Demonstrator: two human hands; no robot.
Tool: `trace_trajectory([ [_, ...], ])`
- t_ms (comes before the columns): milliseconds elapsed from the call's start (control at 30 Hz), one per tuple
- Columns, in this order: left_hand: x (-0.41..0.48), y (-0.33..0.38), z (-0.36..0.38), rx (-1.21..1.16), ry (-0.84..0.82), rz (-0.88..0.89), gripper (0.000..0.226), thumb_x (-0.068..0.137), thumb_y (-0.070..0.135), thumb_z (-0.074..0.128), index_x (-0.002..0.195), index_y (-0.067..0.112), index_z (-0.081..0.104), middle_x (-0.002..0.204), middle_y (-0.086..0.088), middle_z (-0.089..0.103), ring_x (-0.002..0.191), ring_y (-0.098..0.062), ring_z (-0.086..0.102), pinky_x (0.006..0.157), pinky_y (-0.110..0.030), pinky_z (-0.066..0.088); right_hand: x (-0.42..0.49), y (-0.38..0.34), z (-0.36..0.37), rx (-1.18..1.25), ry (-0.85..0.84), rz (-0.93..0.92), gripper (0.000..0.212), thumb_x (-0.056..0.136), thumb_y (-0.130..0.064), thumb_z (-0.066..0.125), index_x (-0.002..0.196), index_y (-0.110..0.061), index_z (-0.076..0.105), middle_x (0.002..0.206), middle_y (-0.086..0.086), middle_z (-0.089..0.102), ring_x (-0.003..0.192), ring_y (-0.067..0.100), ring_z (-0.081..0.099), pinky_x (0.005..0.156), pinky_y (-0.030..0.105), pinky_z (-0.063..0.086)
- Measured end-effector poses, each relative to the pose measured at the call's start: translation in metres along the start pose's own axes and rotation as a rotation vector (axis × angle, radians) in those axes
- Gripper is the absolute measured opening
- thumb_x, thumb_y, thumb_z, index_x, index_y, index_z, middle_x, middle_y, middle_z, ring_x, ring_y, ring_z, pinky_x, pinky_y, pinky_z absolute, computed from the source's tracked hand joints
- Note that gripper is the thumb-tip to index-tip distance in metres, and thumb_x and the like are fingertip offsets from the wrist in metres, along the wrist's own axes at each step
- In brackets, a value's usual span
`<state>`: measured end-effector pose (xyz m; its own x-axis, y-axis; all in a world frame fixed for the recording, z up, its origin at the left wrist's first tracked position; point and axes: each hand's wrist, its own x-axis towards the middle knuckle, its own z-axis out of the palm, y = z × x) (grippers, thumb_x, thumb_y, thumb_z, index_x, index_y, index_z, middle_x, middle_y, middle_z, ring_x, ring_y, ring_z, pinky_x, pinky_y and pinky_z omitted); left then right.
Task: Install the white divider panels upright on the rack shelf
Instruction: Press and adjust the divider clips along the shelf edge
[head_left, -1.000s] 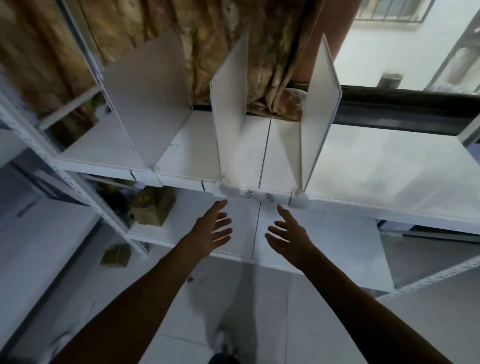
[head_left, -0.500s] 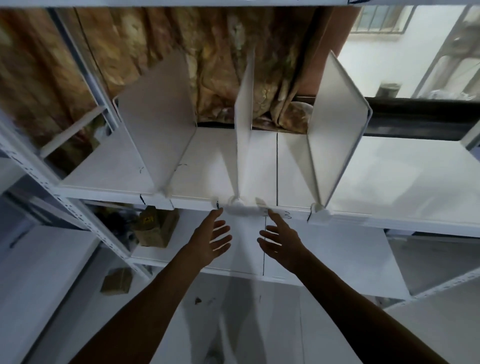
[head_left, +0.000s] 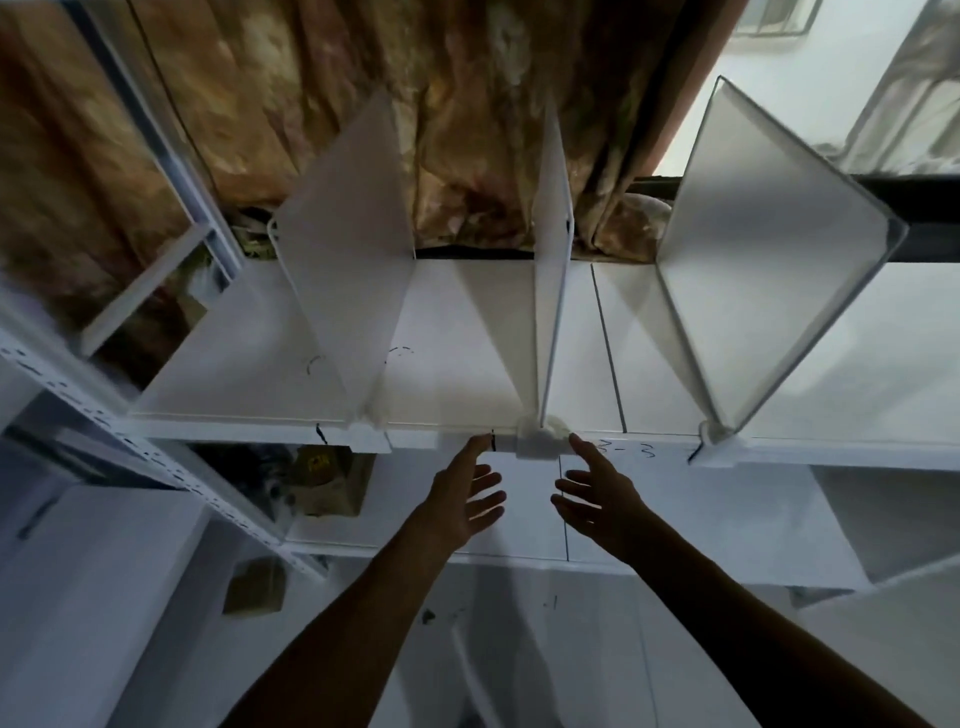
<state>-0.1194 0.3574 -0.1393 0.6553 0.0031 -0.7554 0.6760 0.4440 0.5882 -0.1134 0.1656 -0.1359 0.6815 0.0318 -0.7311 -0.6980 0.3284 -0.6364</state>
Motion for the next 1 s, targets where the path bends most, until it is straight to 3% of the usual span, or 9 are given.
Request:
trace_trajectory([
  [200,0.017,0.0,0.01,-0.014,0.001,-0.036,0.067,0.072,0.05,0.079,0.118,0.005,0.061,0.113,-0.013,0.066,0.102,-0.031,0.065,0.093,-0.044,0.054,0.017,-0.004,0.004,-0.009,-0.009,0.03,0.077,0.072,-0.054,0.078,0.123,-0.002,0.052,0.117,0.018,0.062,0.101,0.032,0.065,0.093,0.041,0.056],
  [467,0.032,-0.002,0.029,0.018,-0.015,-0.054,0.066,0.07,0.049,0.081,0.117,0.007,0.062,0.117,-0.013,0.066,0.104,-0.03,0.065,0.094,-0.043,0.054,0.034,-0.006,0.009,0.035,-0.008,0.043,0.066,0.075,-0.048,0.078,0.118,-0.003,0.056,0.114,0.016,0.065,0.1,0.03,0.068,0.074,0.033,0.059],
  [800,0.04,-0.007,0.032,-0.02,-0.071,-0.012,0.052,0.077,0.041,0.078,0.117,0.009,0.065,0.118,-0.012,0.069,0.107,-0.03,0.066,0.099,-0.043,0.051,0.045,-0.007,0.001,0.086,-0.041,0.005,0.048,0.079,-0.034,0.078,0.112,-0.002,0.062,0.113,0.016,0.068,0.104,0.028,0.068,0.087,0.034,0.057],
  [1000,0.043,-0.005,0.032,-0.06,-0.089,0.02,0.047,0.084,0.035,0.072,0.121,0.008,0.063,0.117,-0.013,0.069,0.108,-0.028,0.066,0.089,-0.037,0.054,0.049,-0.007,0.003,0.088,-0.028,-0.01,0.043,0.08,-0.032,0.078,0.107,0.0,0.066,0.11,0.017,0.071,0.103,0.028,0.069,0.092,0.034,0.056],
])
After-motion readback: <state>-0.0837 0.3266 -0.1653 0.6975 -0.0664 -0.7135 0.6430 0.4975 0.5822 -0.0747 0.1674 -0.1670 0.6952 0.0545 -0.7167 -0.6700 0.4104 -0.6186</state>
